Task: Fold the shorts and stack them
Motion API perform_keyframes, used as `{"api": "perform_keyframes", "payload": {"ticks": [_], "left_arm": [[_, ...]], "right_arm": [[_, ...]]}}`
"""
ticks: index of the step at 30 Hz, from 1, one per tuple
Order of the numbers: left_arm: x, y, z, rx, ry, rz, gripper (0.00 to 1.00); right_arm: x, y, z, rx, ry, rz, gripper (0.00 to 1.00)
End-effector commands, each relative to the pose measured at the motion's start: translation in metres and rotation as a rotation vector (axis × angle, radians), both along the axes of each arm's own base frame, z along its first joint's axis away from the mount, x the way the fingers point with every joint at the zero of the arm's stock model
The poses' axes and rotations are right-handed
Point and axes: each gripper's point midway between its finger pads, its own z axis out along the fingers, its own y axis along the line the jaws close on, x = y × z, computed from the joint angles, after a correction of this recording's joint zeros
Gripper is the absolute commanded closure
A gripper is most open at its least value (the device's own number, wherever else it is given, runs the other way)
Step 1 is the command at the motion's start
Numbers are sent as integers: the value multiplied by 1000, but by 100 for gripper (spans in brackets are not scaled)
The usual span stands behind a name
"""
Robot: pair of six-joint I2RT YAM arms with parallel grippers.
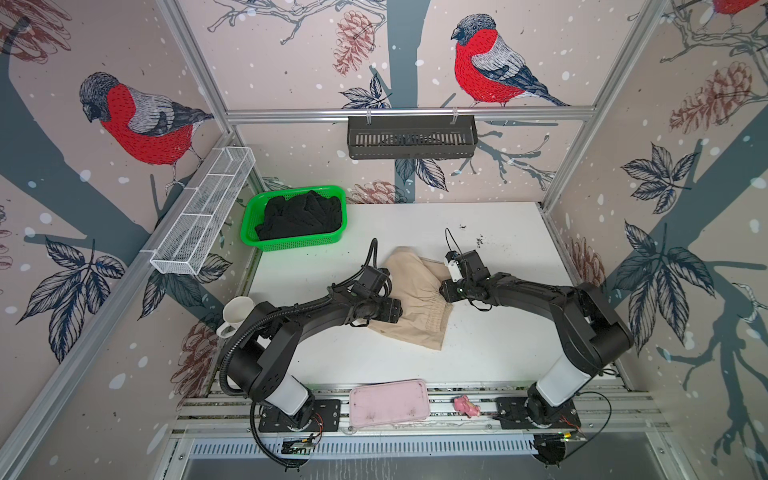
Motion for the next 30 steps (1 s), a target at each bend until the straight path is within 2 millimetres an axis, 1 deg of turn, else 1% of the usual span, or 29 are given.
{"api": "perform_keyframes", "payload": {"ticks": [1, 4, 5, 7, 10, 13, 15, 16, 18, 21, 24, 26, 29, 30], "left_arm": [[20, -2, 33, -6, -90, 43, 9], [35, 14, 65, 41, -144, 120, 4], [38, 21, 71, 51, -150, 142, 4], [39, 36, 74, 69, -140, 198, 5], [30, 53, 62, 71, -97, 246, 10], [19, 59, 45, 45, -64, 261, 16], [13, 58, 37, 27, -46, 255, 21], [11, 58, 34, 21, -40, 253, 22], [6, 58, 27, 22, -22, 242, 23], [1, 63, 17, 48, -11, 245, 24], [-1, 66, 8, 61, -7, 248, 26], [-3, 66, 2, 67, 8, 249, 29], [-5, 67, -8, 74, 26, 256, 32], [-6, 69, -11, 80, 33, 262, 36]], "right_arm": [[4, -2, 26, 30, -36, -4, 46], [-1, -1, 56, 102, -59, -16, 39], [-6, -1, 62, 124, -54, -20, 39], [-26, 2, 69, 180, -23, -6, 38], [-61, 9, 65, 201, 21, 25, 39], [-100, 25, 53, 191, 57, 112, 38], [-119, 37, 45, 201, 80, 158, 38], [-125, 42, 42, 203, 83, 173, 38], [-131, 47, 34, 187, 84, 186, 39], [-132, 48, 21, 155, 103, 184, 39], [-134, 52, 13, 152, 122, 198, 41], [-137, 57, 9, 158, 135, 212, 45], [-141, 63, 9, 176, 135, 218, 48], [-139, 63, 9, 181, 129, 211, 51]]}}
